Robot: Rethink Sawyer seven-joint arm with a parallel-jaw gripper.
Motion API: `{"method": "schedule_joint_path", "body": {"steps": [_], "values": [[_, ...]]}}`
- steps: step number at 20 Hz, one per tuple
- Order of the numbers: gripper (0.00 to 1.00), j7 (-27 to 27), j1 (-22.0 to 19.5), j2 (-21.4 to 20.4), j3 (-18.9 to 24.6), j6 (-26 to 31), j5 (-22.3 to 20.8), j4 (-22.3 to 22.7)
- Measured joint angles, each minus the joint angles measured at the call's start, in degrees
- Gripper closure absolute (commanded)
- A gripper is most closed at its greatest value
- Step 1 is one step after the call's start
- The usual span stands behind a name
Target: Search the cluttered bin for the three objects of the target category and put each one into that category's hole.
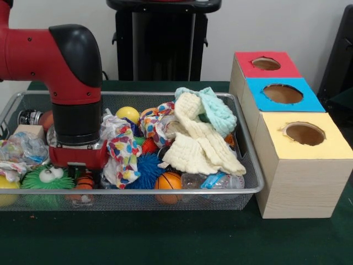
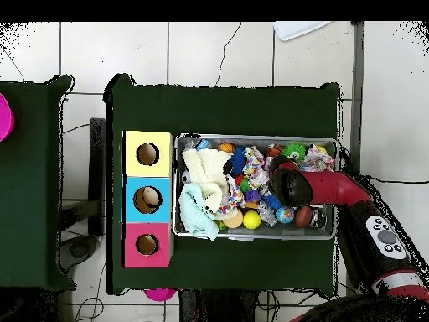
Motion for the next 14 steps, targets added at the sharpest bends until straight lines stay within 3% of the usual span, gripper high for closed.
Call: {"method": "schedule_joint_path", "body": {"steps": [14], "values": [[1.00,0.00,0.22,-0.62,-0.12,0.02,-0.11,1.23]]}}
